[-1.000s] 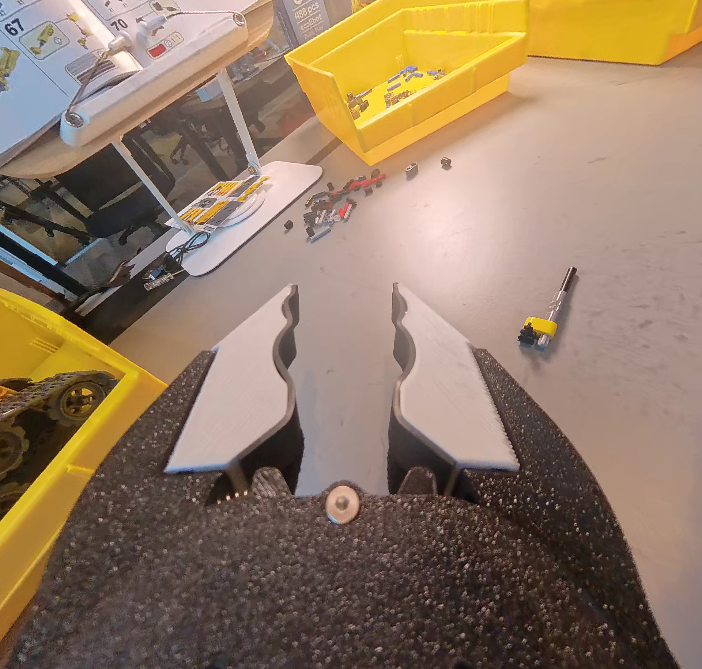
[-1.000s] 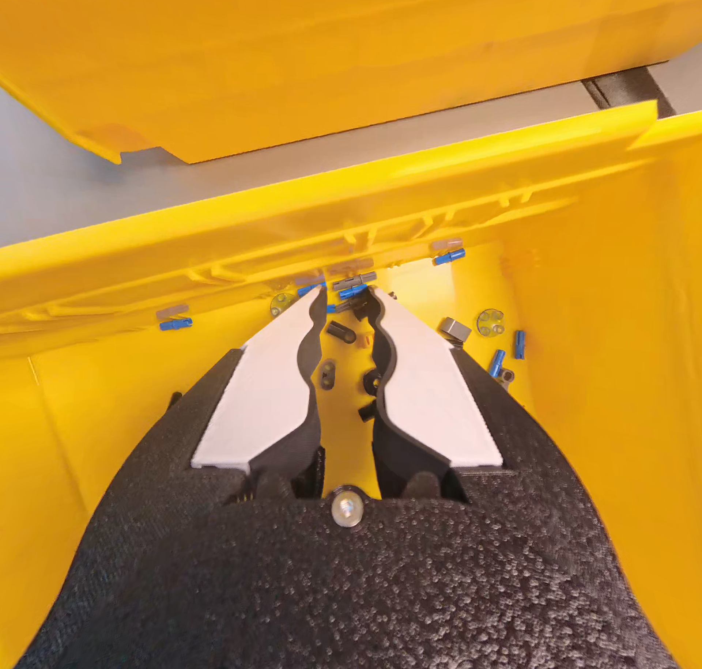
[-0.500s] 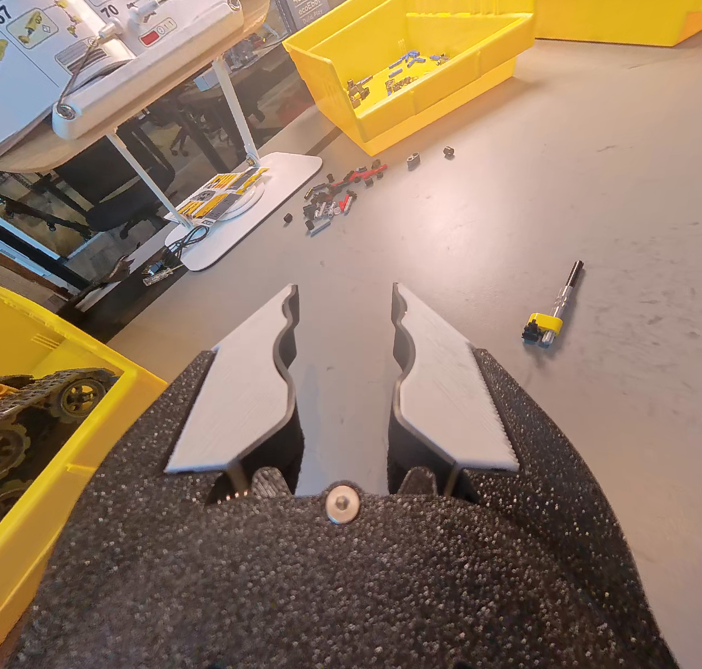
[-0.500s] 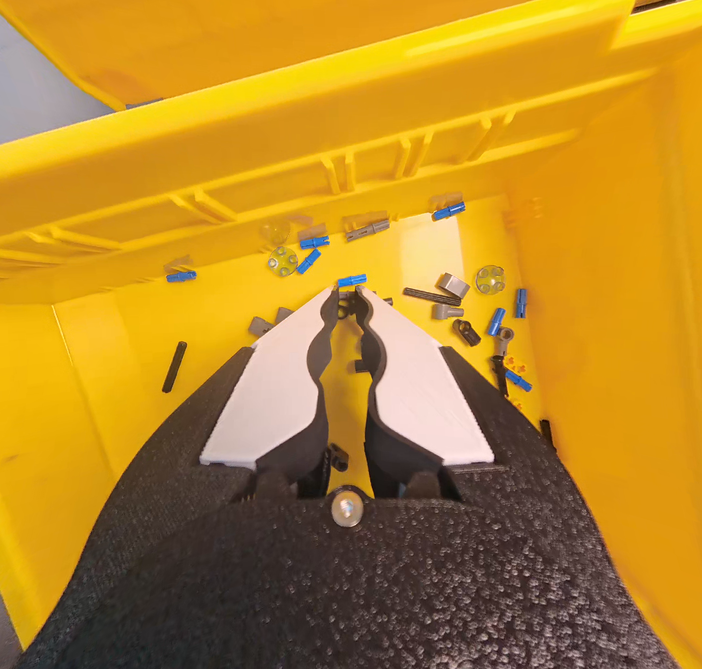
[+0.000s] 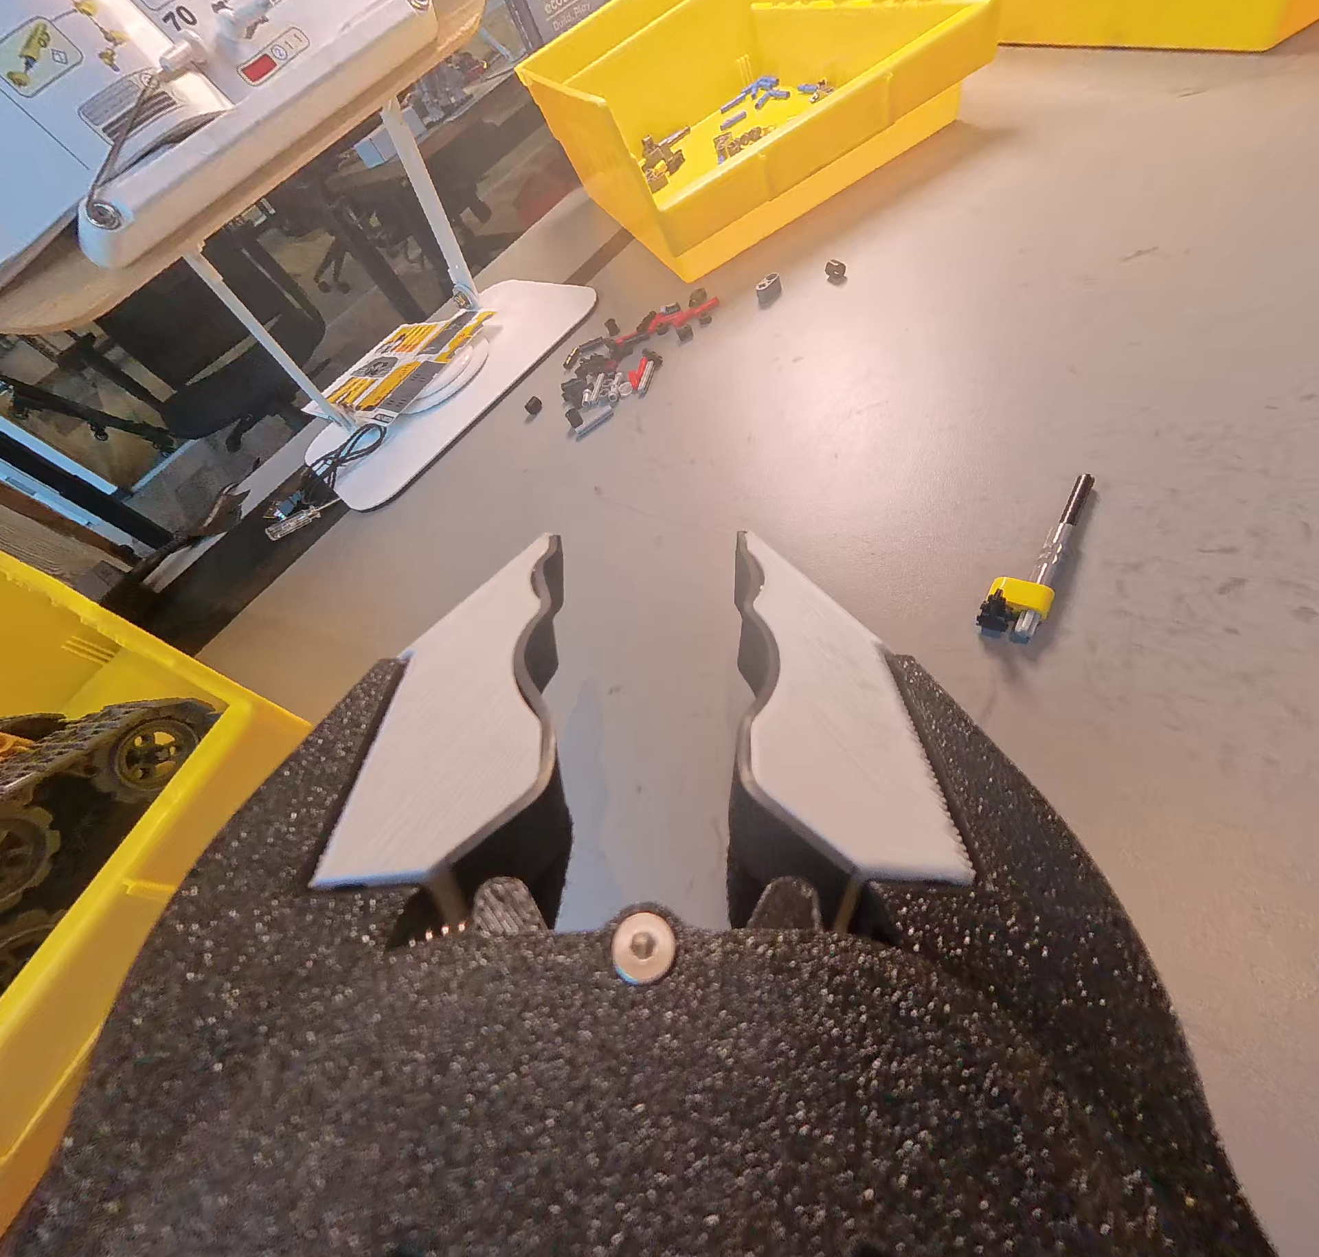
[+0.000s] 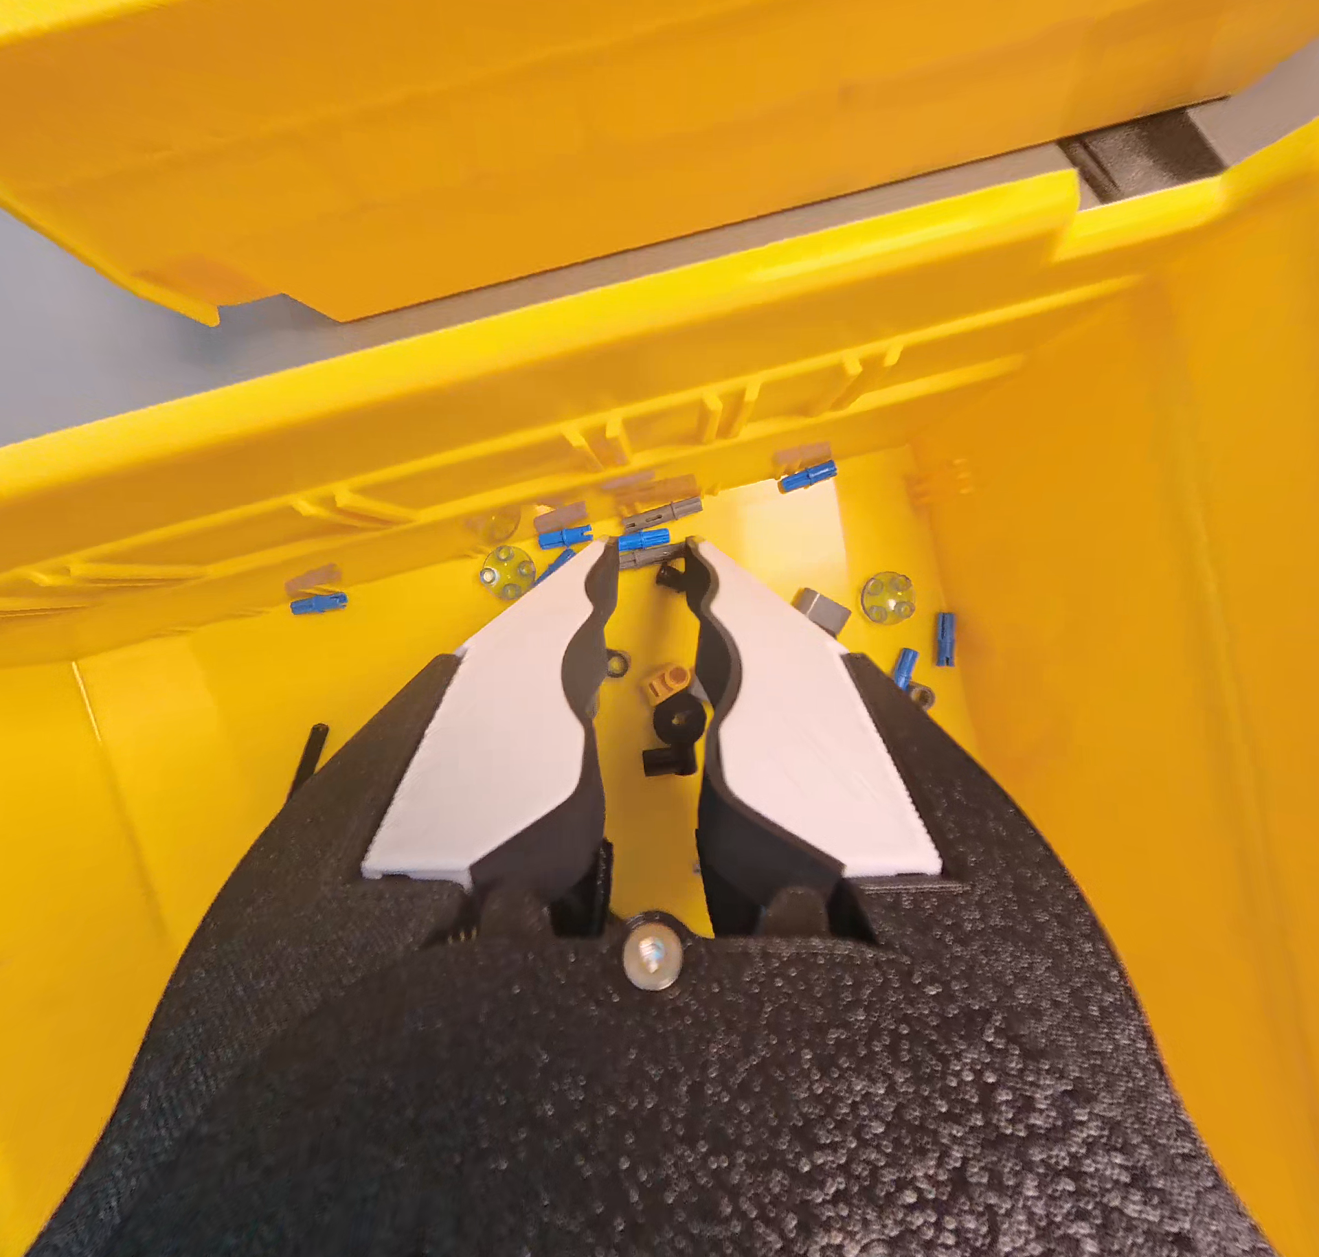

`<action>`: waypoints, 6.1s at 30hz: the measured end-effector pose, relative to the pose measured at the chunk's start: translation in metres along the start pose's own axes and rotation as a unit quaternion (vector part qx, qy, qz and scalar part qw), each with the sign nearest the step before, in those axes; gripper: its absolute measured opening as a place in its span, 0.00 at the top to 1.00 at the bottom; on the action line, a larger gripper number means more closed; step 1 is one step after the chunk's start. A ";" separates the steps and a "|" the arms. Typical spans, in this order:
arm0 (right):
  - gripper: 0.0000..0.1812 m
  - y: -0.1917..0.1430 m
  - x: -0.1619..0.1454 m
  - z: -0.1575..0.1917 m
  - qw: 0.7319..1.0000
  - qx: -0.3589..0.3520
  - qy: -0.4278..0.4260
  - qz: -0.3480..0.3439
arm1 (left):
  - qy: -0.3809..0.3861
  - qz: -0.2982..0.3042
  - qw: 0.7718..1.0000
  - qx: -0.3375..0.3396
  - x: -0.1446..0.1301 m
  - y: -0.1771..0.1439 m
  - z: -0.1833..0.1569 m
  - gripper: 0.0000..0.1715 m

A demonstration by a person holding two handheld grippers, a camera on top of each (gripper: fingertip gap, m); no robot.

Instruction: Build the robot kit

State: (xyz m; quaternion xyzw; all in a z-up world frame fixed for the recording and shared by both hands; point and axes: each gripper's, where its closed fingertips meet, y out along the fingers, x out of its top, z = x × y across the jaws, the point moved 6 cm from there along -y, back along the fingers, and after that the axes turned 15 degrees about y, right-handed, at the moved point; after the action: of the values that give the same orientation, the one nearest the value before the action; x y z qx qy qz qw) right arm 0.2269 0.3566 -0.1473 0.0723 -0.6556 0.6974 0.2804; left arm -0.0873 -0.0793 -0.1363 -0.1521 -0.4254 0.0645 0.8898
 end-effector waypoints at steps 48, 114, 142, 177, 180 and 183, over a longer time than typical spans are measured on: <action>0.92 -0.109 0.067 0.215 0.944 0.133 -0.182 -0.239 | -0.012 -0.006 1.000 -0.009 0.000 0.000 0.002 0.72; 0.98 -0.115 0.056 0.151 0.963 -0.077 -0.040 -0.254 | -0.116 0.006 0.986 -0.123 -0.017 -0.013 0.007 0.65; 0.98 0.088 0.030 0.342 0.981 0.088 -0.170 -0.042 | -0.108 0.003 0.986 -0.124 -0.018 -0.018 0.005 0.65; 0.85 -0.079 0.086 0.285 0.915 0.038 -0.103 -0.388 | -0.099 0.006 0.988 -0.120 -0.018 -0.017 0.003 0.66; 0.91 -0.136 0.077 0.213 0.910 -0.072 -0.046 -0.406 | -0.097 0.008 0.988 -0.121 -0.018 -0.017 0.003 0.66; 0.94 -0.147 0.053 0.128 0.933 -0.171 0.017 -0.315 | -0.097 0.009 0.988 -0.122 -0.018 -0.016 0.003 0.66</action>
State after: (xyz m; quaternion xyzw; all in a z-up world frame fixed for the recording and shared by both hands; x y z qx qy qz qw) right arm 0.2204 0.2476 0.0223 0.2144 -0.7034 0.4517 0.5052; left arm -0.1006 -0.0980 -0.1427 -0.2563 -0.5129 0.0346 0.8186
